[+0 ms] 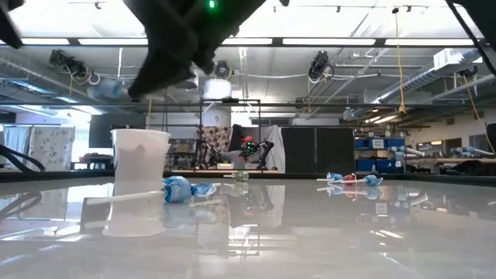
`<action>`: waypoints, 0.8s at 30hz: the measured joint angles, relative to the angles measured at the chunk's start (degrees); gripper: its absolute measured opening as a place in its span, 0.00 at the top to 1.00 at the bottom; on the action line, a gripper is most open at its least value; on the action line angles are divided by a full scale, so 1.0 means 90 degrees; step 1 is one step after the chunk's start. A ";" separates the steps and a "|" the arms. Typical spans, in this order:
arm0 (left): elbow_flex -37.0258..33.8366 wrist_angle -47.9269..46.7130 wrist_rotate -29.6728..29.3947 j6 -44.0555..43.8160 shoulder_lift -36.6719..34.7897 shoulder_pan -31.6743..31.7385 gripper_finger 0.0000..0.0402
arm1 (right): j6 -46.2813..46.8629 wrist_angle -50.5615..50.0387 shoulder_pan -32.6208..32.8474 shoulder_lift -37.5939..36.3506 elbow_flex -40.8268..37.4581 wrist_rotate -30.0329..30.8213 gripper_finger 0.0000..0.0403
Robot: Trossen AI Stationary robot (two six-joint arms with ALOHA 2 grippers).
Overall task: Sort candy by brand, put in halloween buckets
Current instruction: Put the blue sucker into the left orange bucket
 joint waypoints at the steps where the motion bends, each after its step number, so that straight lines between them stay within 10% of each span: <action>1: -0.0088 0.0154 -0.0142 0.0227 0.0000 0.0060 0.41 | -0.0041 0.0042 0.0034 -0.0026 0.0005 0.0001 1.00; 24: -0.1426 0.3340 -0.0956 0.3510 0.0002 0.1725 0.37 | -0.0483 0.0475 0.0165 -0.0063 0.0008 -0.0343 0.99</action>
